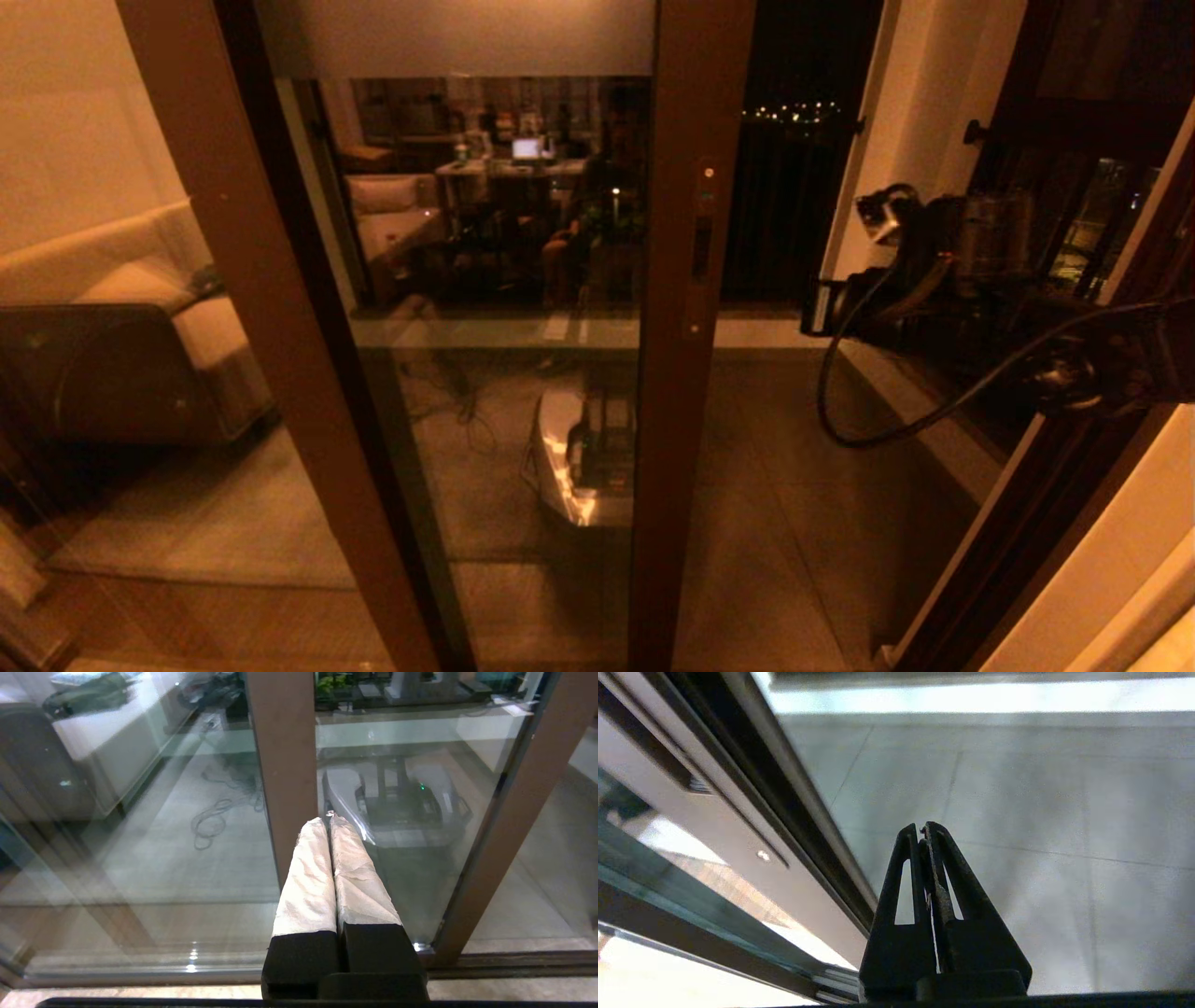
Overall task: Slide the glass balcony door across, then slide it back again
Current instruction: Open the slid door
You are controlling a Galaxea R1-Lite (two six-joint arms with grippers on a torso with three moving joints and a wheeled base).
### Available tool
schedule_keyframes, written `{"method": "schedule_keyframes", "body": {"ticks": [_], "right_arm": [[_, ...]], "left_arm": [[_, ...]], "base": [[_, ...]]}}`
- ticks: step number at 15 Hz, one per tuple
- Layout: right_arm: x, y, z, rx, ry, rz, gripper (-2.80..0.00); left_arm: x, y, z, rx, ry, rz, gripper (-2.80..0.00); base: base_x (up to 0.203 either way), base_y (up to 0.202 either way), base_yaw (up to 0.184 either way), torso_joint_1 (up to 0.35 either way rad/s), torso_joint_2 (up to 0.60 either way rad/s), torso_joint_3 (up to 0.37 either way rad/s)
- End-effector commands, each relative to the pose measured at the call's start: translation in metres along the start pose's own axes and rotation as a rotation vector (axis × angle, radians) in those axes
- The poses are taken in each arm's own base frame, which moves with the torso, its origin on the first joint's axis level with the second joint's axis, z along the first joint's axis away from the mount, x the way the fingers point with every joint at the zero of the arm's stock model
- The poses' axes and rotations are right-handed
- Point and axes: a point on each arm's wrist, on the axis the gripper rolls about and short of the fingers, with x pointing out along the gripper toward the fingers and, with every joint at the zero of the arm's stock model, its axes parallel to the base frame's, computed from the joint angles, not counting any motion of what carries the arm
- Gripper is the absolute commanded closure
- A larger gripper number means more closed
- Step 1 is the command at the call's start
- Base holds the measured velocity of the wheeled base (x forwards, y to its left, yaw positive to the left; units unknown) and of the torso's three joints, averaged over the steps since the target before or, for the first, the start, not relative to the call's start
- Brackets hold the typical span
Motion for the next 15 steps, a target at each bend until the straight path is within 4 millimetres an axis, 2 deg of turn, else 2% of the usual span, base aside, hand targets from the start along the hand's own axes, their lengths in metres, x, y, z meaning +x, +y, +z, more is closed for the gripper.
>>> {"method": "schedule_keyframes", "body": {"ticks": [1,5,8,10,12,15], "right_arm": [[-0.058,-0.002,0.035,-0.001,-0.099,-0.013,0.0],[-0.169,0.001,0.056,-0.039,-0.137,-0.072,0.0],[-0.263,0.012,0.055,-0.079,-0.197,-0.146,0.0],[-0.32,0.024,0.042,-0.125,-0.227,-0.173,0.0],[-0.375,0.035,0.019,-0.199,-0.248,-0.197,0.0],[-0.432,0.051,-0.019,-0.305,-0.261,-0.28,0.0]], "left_arm": [[0.0,0.0,0.0,0.001,0.0,0.0,0.0],[0.0,0.0,0.0,0.001,0.0,0.0,0.0],[0.0,0.0,0.0,0.001,0.001,0.0,0.0],[0.0,0.0,0.0,0.0,0.001,0.0,0.0],[0.0,0.0,0.0,0.001,0.0,0.0,0.0],[0.0,0.0,0.0,0.0,0.0,0.0,0.0]], "base": [[0.0,0.0,0.0,0.0,0.0,0.0],[0.0,0.0,0.0,0.0,0.0,0.0],[0.0,0.0,0.0,0.0,0.0,0.0],[0.0,0.0,0.0,0.0,0.0,0.0],[0.0,0.0,0.0,0.0,0.0,0.0],[0.0,0.0,0.0,0.0,0.0,0.0]]}}
